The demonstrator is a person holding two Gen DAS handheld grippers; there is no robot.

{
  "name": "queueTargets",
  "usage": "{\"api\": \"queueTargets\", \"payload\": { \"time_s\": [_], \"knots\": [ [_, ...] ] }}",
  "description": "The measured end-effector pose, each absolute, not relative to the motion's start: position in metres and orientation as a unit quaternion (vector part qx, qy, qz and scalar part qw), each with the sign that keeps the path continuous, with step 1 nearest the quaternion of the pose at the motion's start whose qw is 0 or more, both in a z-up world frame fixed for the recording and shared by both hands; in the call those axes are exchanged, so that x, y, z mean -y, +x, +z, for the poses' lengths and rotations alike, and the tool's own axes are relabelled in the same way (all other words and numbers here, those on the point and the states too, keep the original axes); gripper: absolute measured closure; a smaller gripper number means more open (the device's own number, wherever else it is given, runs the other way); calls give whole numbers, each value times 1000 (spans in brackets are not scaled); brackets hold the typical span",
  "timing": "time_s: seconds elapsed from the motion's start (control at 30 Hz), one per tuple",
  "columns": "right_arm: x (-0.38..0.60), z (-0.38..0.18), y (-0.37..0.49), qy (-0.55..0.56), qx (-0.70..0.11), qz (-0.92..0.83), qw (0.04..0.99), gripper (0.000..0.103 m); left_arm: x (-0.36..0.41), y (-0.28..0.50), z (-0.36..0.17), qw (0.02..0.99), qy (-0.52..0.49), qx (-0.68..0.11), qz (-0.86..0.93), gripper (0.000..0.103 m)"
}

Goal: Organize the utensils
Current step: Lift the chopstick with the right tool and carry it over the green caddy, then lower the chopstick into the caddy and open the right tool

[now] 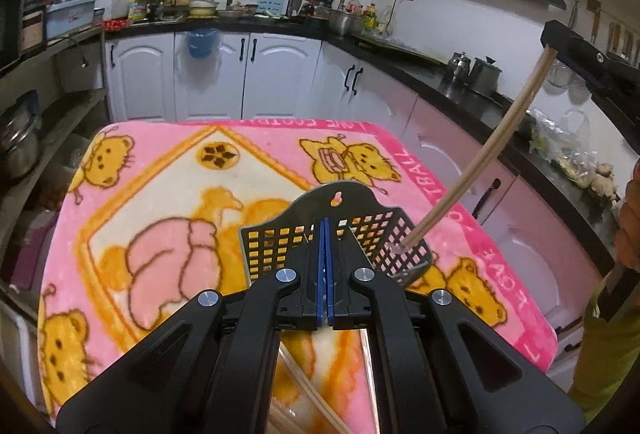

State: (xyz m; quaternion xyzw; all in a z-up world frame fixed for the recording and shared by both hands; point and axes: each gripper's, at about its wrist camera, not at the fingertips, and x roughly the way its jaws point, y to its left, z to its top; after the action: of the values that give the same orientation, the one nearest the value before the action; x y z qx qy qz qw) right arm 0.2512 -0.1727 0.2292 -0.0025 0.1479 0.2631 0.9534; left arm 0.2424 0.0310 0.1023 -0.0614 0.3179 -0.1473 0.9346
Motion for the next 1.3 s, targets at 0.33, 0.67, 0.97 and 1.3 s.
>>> {"api": "queueTargets", "payload": {
  "time_s": [0.33,0.67,0.97,1.3],
  "knots": [
    [171,183,287,10,-197,251,948,94,-20,276,73,921,-59,-355,-147,103],
    [165,147,299,13,-238,255,937,94,-19,283,51,915,-53,-374,-143,103],
    [168,122,298,15,-268,251,930,71,-19,277,45,916,-44,-375,-134,76],
    [176,112,288,10,-283,245,927,53,-24,267,49,920,-40,-369,-123,56]
  ]
}}
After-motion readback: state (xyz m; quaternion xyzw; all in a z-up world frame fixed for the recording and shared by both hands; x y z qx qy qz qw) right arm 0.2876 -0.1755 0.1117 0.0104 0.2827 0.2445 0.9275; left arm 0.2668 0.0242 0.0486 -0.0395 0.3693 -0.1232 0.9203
